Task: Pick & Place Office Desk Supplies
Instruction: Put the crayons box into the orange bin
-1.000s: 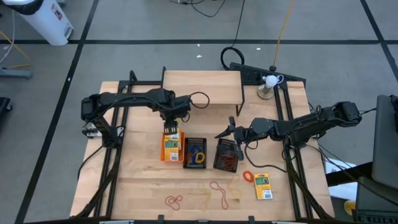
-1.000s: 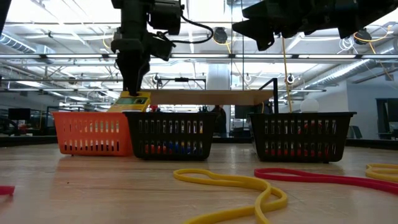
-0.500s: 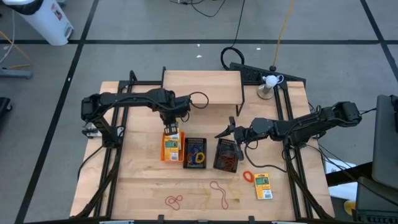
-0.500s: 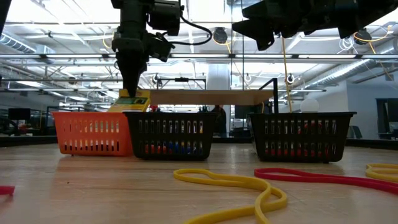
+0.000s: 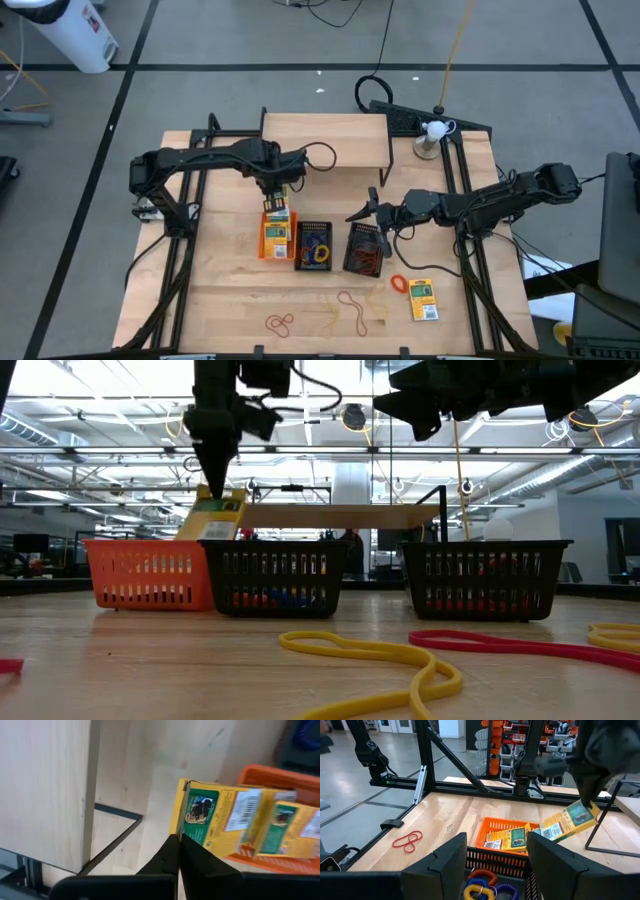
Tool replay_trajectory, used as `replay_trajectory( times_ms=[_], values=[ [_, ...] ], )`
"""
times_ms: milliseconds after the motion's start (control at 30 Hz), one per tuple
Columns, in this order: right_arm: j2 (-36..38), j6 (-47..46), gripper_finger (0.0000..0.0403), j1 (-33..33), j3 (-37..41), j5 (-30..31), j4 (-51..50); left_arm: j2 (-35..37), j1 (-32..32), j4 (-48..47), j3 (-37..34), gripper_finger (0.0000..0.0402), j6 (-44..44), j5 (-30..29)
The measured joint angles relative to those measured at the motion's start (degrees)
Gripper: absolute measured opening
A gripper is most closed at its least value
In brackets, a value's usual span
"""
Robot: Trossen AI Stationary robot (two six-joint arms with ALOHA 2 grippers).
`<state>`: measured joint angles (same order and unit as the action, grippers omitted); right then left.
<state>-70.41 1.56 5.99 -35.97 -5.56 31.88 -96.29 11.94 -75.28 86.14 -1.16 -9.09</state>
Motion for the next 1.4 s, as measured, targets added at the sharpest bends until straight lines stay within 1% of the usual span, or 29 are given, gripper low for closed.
replay_trajectory(
  times_ms=[267,400,567,800,1000,1233,1400],
  values=[
    [0.0,0.08,0.0196,-0.01,0.0,0.0,0.0,0.0,-4.83,-7.72,8.63,0.0,1.56,0.23],
    [0.0,0.12,0.0196,-0.02,0.0,0.0,0.0,0.0,-7.74,-11.95,12.02,0.0,3.76,2.12],
    [0.0,0.17,0.0196,0.01,0.0,0.0,0.0,0.0,-11.44,-13.93,14.62,0.0,6.59,4.46],
    [0.0,0.17,0.0196,-0.02,0.0,0.0,0.0,0.0,-16.43,-14.0,14.96,0.0,10.59,7.37],
    [0.0,0.17,0.0196,0.0,0.0,0.0,0.0,0.0,-19.75,-12.23,14.96,0.0,13.69,7.24],
    [0.0,0.15,0.0196,-0.02,0.0,0.0,0.0,0.0,-21.76,-9.65,14.7,0.0,15.19,7.13],
    [0.0,-0.66,0.0196,0.0,0.0,-0.02,0.0,0.0,-22.25,-8.9,12.52,0.0,16.81,7.1]
  ],
)
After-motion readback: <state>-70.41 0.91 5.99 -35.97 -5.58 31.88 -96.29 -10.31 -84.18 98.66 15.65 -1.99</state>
